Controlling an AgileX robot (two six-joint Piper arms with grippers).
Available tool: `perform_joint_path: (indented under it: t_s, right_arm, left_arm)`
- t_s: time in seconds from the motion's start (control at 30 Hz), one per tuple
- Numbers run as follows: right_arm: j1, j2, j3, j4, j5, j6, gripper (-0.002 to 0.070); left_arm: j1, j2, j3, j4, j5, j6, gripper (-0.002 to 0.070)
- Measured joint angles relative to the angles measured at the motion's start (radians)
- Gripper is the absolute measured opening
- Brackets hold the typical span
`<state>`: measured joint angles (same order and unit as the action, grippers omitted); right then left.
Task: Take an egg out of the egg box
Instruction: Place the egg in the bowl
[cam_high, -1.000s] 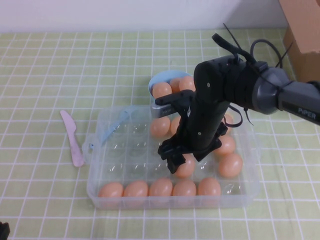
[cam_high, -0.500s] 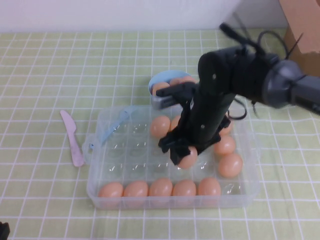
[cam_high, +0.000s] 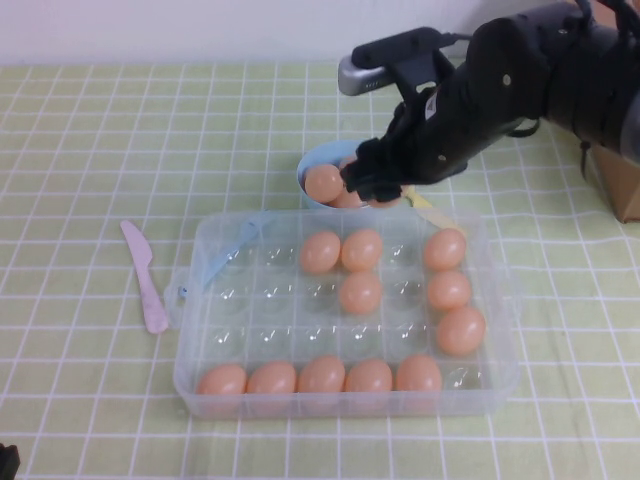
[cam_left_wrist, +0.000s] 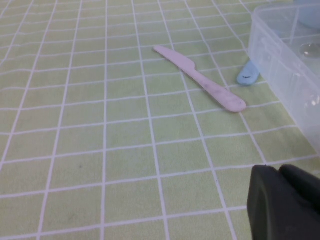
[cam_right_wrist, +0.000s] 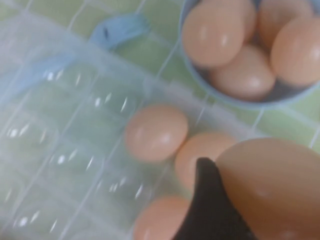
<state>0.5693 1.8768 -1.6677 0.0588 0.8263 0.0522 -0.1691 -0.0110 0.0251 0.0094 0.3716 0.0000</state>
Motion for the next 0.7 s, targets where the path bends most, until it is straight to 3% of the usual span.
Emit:
perform_joint_path:
  t_s: [0.33, 0.7]
  right_arm:
    - [-0.023, 0.181, -0.273, -0.044, -0.081, -0.009, 0.0390]
    - [-0.046, 0.421, -0.519, -0.050, -0.045, -0.052, 0.0390]
  left_arm:
    - [0.000, 0.000, 0.000, 0.000, 0.000, 0.000, -0.0003]
    - [0.000, 0.000, 0.000, -0.002, 0.000, 0.000, -0.0003]
